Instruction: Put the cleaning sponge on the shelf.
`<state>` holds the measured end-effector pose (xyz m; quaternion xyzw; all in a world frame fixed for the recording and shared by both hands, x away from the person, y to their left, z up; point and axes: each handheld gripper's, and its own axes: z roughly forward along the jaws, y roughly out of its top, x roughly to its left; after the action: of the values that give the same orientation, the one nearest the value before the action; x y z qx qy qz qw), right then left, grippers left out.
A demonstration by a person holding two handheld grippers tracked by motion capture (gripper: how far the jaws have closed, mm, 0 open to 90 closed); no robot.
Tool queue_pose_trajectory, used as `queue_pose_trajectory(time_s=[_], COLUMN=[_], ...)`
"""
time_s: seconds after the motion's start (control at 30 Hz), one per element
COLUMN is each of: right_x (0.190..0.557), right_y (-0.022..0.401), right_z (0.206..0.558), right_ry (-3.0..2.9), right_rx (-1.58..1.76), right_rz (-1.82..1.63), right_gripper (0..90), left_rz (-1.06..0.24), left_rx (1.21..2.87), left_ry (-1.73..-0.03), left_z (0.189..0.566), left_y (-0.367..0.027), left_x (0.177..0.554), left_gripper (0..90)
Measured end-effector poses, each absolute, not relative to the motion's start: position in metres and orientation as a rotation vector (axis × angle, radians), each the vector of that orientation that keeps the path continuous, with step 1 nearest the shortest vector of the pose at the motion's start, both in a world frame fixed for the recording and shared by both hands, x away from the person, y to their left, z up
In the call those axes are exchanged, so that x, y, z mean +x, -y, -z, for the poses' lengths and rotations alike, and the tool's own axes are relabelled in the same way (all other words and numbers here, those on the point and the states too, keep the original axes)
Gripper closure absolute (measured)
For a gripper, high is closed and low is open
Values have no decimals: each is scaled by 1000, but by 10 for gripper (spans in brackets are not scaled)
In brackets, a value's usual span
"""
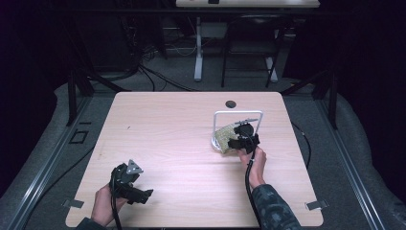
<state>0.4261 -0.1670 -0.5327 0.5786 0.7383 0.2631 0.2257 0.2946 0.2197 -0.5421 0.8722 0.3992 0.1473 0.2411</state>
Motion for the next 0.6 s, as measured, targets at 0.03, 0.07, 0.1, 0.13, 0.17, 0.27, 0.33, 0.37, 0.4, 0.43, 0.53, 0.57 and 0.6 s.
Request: queue_pose_trajectory(time_s=[0.03, 0.07, 0.1, 0.13, 0.17, 0.27, 0.33, 0.37, 0.4, 0.43, 0.53, 0.57, 0.6], right_x=[426, 426, 426, 426, 426, 425, 424, 424, 423, 423, 421, 420, 419], right_y=[168, 168, 168, 169, 169, 169, 166, 166, 165, 164, 164, 165, 165], right_z=[533, 533, 533, 533, 532, 531, 529, 529, 528, 527, 525, 524, 523], right_ry=[-2038, -2040, -2042, -2042, -2044, -2045, -2048, -2055, -2052, -2053, -2057, -2062, -2060], right_rx=[1597, 1594, 1594, 1593, 1590, 1581, 1557, 1549, 1540, 1542, 1527, 1528, 1524], right_rz=[-730, -728, -726, -723, -723, -732, -725, -723, -727, -737, -743, -748, -756], right_gripper=[336, 327, 317, 311, 311, 327, 319, 319, 319, 319, 318, 319, 319], left_rz=[-405, -404, -404, -403, -404, -405, -406, -405, -406, -407, -409, -408, -408], left_rx=[2387, 2387, 2387, 2388, 2389, 2389, 2389, 2388, 2388, 2387, 2386, 2386, 2386], left_ry=[-1094, -1094, -1094, -1095, -1095, -1095, -1096, -1095, -1094, -1093, -1092, -1091, -1091], left_z=[542, 542, 542, 542, 542, 542, 542, 542, 542, 542, 542, 542, 542], left_y=[-219, -219, -219, -219, -219, -219, -219, -219, -219, -219, -219, -219, -219], left_x=[294, 294, 294, 294, 294, 294, 294, 294, 294, 294, 294, 294, 294], left_gripper=[1, 1, 1, 1, 1, 1, 1, 1, 1, 1, 1, 1, 1])
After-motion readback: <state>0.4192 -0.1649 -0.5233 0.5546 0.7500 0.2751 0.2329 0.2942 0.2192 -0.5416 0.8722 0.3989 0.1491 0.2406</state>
